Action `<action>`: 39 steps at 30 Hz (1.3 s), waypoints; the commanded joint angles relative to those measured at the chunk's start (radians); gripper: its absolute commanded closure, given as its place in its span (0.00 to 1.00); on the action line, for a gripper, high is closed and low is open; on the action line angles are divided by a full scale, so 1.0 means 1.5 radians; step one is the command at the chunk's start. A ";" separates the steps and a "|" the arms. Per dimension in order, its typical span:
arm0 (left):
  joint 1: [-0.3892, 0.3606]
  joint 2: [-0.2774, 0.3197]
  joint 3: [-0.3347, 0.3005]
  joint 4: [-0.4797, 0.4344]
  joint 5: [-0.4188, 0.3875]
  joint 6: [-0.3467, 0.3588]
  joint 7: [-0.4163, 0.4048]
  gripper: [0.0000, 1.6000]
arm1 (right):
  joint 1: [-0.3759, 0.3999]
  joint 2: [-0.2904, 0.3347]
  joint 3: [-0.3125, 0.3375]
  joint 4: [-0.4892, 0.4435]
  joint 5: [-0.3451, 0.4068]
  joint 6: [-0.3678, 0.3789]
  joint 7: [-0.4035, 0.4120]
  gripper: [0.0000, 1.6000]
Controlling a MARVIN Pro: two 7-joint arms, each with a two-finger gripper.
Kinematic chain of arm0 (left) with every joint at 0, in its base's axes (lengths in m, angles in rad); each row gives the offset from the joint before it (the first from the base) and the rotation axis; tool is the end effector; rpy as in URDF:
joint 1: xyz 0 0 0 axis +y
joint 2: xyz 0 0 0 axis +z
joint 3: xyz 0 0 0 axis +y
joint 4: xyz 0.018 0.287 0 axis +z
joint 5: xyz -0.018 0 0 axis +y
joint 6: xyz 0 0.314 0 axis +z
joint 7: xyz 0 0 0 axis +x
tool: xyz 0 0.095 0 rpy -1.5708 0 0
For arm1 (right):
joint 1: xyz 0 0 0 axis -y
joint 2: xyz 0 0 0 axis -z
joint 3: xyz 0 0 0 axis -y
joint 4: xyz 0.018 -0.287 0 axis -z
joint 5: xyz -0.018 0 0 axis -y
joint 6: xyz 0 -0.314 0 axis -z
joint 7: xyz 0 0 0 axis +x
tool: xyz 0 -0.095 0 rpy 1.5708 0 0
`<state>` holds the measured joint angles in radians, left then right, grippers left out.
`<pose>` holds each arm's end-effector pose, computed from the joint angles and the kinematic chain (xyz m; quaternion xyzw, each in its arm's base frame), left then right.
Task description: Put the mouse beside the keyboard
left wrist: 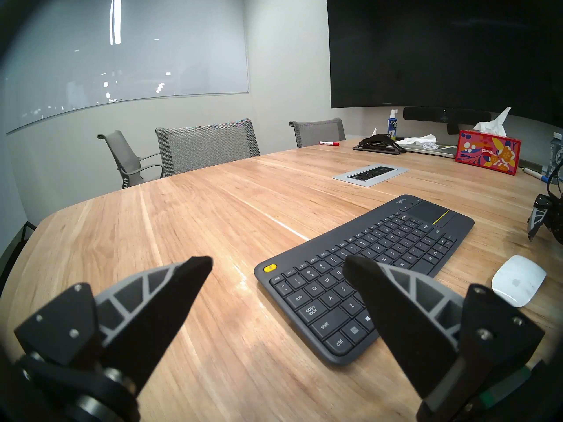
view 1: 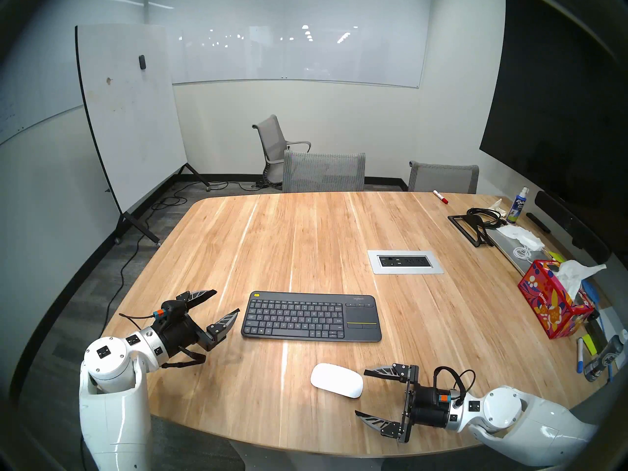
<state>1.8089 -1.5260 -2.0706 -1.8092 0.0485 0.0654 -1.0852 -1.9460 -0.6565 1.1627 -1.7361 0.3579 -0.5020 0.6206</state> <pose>0.3040 0.1148 -0.3020 0.7259 -0.2544 0.6181 0.1622 0.2203 -0.0335 -0.3720 -0.5984 -0.4987 -0.5451 0.3098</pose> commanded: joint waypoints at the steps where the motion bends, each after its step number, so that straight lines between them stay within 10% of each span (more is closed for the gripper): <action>1: 0.001 -0.001 -0.001 -0.015 0.000 0.001 0.001 0.00 | 0.021 -0.008 -0.003 0.003 0.007 0.014 0.010 0.00; 39: 0.001 -0.001 -0.001 -0.015 0.001 0.001 0.001 0.00 | 0.077 -0.047 -0.022 0.024 -0.013 0.063 0.052 0.00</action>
<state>1.8088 -1.5263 -2.0708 -1.8092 0.0493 0.0653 -1.0855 -1.8485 -0.7157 1.1278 -1.6986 0.3378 -0.4076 0.6986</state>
